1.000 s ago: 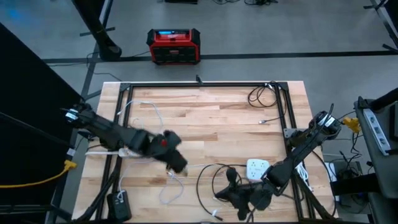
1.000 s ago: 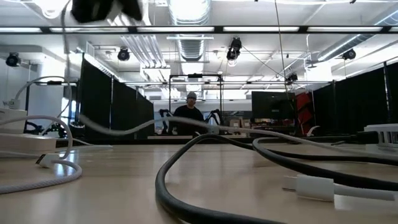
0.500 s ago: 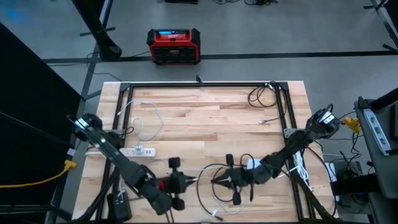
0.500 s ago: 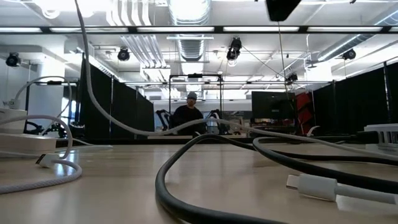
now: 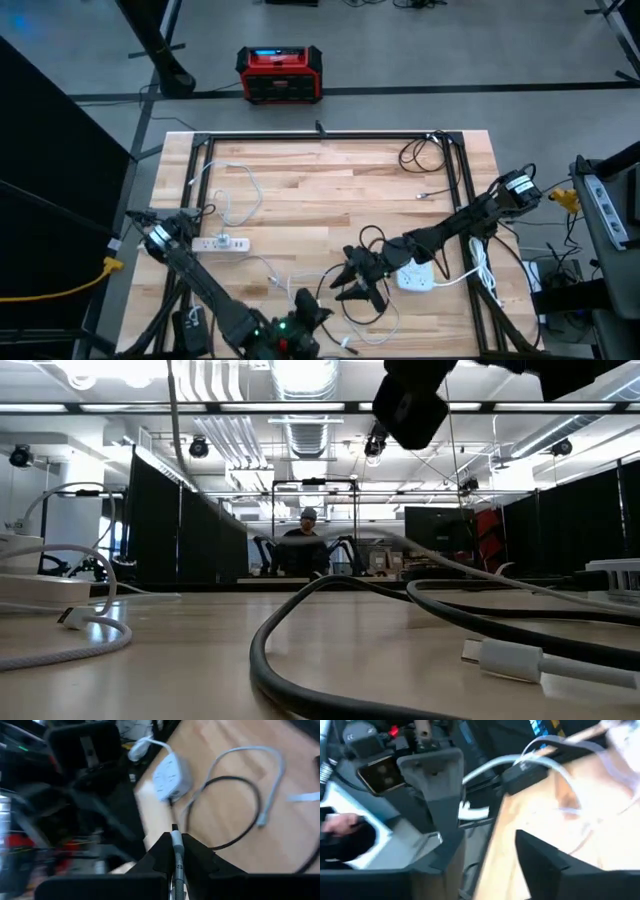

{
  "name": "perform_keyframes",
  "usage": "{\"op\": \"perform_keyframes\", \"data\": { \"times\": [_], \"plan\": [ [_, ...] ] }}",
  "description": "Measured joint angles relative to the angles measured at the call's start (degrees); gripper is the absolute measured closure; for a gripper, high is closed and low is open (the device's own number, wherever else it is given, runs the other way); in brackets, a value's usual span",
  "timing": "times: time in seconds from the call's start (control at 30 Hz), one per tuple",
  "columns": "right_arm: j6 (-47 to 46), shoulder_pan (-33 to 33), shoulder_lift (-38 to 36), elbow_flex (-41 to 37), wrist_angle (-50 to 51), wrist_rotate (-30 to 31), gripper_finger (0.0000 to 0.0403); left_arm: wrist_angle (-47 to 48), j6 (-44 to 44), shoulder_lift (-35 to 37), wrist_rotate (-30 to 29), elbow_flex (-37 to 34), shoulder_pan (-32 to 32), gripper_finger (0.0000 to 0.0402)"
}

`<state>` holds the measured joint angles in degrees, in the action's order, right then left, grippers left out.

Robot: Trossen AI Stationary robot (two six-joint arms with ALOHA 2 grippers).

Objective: Insert USB
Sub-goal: Insert the white charger cable into the left white outlet extension

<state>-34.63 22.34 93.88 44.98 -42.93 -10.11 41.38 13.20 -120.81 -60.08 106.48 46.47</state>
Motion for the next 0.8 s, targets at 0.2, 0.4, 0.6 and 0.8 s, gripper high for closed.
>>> {"op": "perform_keyframes", "data": {
  "times": [0.2,0.4,0.6,0.8],
  "plan": [
    [-4.04,0.10,0.01,-0.05,-3.39,-2.55,0.0151,5.77,1.31,-4.23,-4.04,6.92,1.54,0.0389],
    [3.28,1.44,0.03,-0.02,-5.52,-3.78,0.0138,5.37,3.84,-4.88,-9.06,7.86,2.18,0.0389],
    [17.99,4.65,0.03,2.79,-5.20,0.84,0.0150,4.64,3.91,-4.88,-9.83,7.91,2.13,0.0389],
    [22.77,5.86,0.05,7.36,1.59,2.78,0.0172,2.47,4.13,-4.88,-10.06,8.13,2.13,0.0389]
  ]
}}
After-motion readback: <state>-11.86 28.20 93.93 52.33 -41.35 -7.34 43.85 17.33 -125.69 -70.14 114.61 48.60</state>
